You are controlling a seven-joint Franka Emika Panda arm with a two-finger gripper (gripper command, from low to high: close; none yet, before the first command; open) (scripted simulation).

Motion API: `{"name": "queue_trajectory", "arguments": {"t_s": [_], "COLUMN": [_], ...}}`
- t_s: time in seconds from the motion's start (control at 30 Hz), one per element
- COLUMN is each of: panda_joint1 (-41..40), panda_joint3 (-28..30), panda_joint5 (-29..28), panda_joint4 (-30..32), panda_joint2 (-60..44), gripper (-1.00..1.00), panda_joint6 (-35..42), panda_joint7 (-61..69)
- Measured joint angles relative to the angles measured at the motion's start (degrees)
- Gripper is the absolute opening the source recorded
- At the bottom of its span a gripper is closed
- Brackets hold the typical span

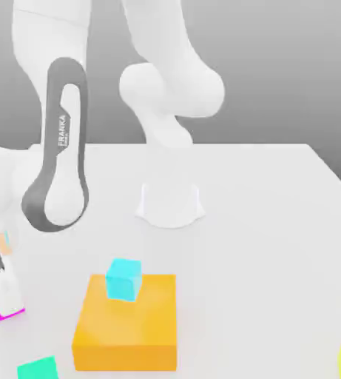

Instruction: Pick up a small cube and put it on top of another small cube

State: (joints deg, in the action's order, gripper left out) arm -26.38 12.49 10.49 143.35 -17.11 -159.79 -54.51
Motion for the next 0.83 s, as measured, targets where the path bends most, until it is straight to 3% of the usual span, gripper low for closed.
{"name": "queue_trajectory", "arguments": {"t_s": [0.1, 0.27, 0.53, 0.73, 0.77, 0.83], "panda_joint1": [2.29, 7.66, 14.38, 15.53, 15.55, 15.55], "panda_joint3": [0.34, -3.87, -9.62, -10.68, -10.67, -10.67], "panda_joint5": [-3.76, -8.42, -11.10, -10.96, -10.96, -10.96], "panda_joint4": [2.18, 7.09, 15.01, 17.86, 18.06, 18.06], "panda_joint2": [6.30, 16.91, 33.54, 26.19, 25.08, 25.08], "gripper": [-1.00, -1.00, -1.00, -1.00, 1.00, 1.00], "panda_joint6": [3.88, 9.22, 17.82, 7.67, 6.34, 6.34], "panda_joint7": [-2.16, -3.59, -2.31, -1.72, -1.71, -1.71]}}
